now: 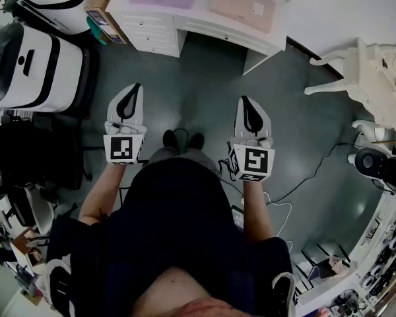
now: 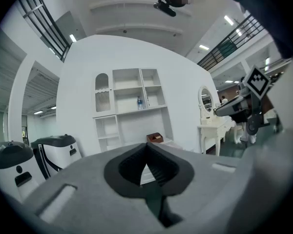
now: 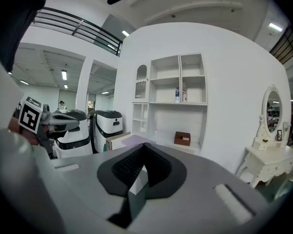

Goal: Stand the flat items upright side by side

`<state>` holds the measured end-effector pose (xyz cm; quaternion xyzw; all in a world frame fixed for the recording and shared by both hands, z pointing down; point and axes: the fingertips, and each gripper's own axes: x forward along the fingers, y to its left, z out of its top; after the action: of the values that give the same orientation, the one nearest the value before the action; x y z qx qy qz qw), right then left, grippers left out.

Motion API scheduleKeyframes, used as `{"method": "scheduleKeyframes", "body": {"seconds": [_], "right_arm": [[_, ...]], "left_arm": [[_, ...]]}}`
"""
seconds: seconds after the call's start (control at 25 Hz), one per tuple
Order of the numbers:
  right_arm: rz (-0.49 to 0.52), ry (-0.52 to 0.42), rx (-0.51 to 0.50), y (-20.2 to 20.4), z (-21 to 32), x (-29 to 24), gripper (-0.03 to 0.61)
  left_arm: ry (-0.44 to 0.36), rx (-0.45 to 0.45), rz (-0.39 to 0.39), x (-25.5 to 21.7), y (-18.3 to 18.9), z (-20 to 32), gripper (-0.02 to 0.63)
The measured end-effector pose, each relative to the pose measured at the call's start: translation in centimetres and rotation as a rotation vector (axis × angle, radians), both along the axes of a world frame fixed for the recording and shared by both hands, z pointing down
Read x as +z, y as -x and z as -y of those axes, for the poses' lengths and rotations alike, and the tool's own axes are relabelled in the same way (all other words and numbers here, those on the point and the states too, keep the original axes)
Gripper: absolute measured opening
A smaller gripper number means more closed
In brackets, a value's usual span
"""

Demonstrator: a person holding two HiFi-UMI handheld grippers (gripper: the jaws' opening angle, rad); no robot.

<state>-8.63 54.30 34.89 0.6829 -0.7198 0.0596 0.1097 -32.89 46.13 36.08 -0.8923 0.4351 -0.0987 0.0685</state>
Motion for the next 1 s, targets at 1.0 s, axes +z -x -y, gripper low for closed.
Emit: {"method": "scheduleKeyframes", "body": {"seconds": [1.0], "right_arm": [[-0.023, 0.005, 0.016, -0.71, 0.17, 0.26, 0.0]], "left_arm": [[0.038, 0.019, -0.043, 0.03, -0.52, 0.16, 0.005]]}}
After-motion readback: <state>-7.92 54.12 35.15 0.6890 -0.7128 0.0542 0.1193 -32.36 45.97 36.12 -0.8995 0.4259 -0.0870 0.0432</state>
